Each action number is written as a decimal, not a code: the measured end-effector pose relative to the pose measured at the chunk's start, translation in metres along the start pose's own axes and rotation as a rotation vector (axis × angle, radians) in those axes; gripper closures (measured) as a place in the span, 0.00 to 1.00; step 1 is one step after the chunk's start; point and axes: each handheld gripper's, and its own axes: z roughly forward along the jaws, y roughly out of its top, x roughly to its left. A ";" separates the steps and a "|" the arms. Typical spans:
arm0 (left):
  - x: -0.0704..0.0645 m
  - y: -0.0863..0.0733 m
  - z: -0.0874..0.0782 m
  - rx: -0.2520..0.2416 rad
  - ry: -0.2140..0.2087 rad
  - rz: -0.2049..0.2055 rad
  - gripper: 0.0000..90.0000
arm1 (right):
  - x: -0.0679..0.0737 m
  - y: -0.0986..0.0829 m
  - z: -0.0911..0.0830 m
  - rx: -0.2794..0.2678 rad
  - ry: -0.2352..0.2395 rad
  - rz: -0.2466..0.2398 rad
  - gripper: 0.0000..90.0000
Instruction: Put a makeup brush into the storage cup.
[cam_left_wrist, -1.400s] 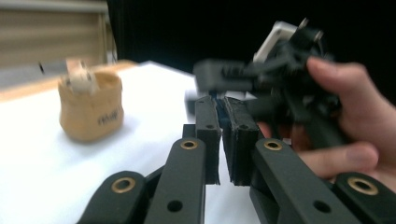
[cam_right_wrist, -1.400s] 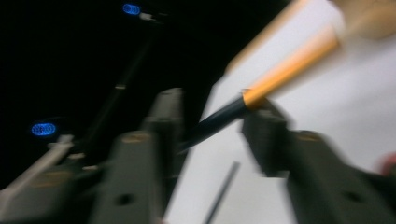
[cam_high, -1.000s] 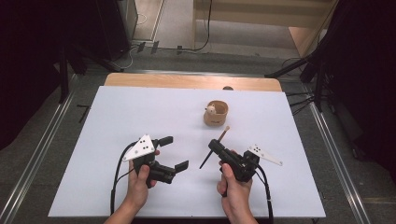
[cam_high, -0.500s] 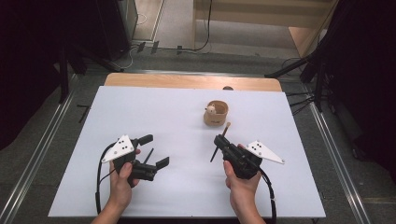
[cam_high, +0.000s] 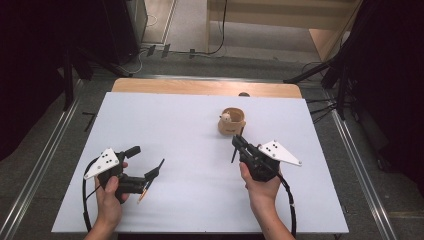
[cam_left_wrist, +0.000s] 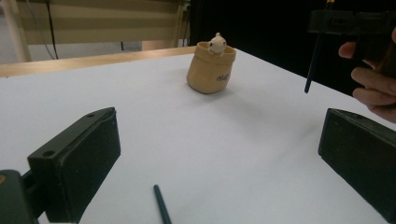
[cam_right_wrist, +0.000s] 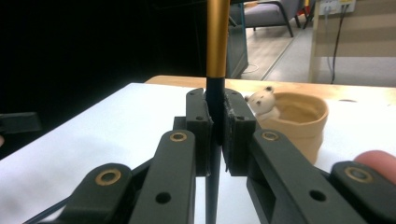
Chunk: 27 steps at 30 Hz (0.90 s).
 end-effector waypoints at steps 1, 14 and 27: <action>0.001 -0.001 -0.003 -0.004 0.004 -0.001 0.00 | -0.001 0.002 0.001 -0.002 -0.002 -0.007 0.94; 0.016 -0.011 -0.029 -0.007 0.055 -0.008 0.00 | -0.020 0.025 0.012 -0.004 -0.019 -0.036 0.94; 0.024 -0.018 -0.043 0.000 0.079 -0.026 0.00 | -0.042 0.033 0.034 -0.069 -0.023 -0.025 0.94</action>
